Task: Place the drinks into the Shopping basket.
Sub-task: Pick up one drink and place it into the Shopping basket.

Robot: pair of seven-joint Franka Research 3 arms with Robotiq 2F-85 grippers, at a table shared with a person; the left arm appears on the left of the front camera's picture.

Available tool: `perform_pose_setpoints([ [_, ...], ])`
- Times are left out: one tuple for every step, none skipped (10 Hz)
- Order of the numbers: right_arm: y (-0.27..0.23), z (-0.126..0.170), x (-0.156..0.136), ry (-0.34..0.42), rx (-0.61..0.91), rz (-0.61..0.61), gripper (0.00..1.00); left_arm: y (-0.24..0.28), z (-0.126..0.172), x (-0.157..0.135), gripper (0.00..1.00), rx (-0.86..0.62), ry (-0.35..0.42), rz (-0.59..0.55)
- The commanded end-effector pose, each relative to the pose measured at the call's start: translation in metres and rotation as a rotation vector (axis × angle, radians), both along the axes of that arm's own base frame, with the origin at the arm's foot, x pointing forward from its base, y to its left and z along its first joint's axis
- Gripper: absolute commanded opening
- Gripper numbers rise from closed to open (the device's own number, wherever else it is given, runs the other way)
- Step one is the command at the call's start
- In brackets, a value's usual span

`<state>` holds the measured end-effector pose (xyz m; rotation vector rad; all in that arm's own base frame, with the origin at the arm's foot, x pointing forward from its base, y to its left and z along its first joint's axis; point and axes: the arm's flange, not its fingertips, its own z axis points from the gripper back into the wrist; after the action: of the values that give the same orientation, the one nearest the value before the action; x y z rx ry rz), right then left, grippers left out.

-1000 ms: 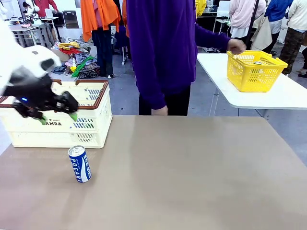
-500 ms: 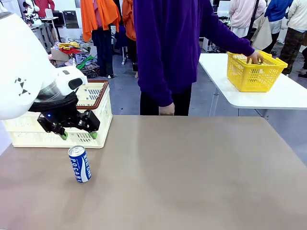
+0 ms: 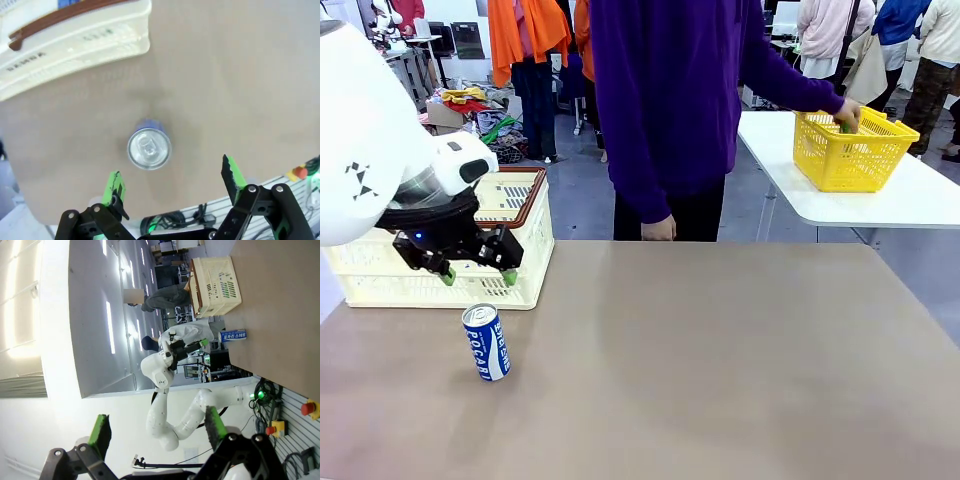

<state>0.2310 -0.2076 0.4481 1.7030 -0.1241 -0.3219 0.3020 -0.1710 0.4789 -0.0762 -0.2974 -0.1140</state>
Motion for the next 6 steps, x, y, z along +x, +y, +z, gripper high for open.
perform_pose_setpoints([
  [-0.001,0.006,-0.001,0.008,0.013,-0.001,1.0,0.007,-0.01,0.026,1.0,0.024,0.085,0.042],
  [-0.001,0.006,-0.001,0.008,0.013,-0.001,1.0,0.007,-0.023,0.035,1.0,0.016,0.152,0.036],
  [-0.001,0.006,-0.001,0.008,0.013,-0.001,1.0,0.006,-0.039,0.045,1.0,0.03,0.188,0.062],
  [-0.001,0.006,-0.001,0.008,0.013,-0.001,1.0,0.005,-0.052,0.053,1.0,0.035,0.225,0.075],
  [-0.001,0.006,-0.001,0.008,0.013,-0.001,1.0,0.004,-0.062,0.06,1.0,0.039,0.252,0.088],
  [-0.001,0.006,-0.001,0.008,0.013,-0.001,1.0,0.002,-0.072,0.062,1.0,0.045,0.276,0.098],
])
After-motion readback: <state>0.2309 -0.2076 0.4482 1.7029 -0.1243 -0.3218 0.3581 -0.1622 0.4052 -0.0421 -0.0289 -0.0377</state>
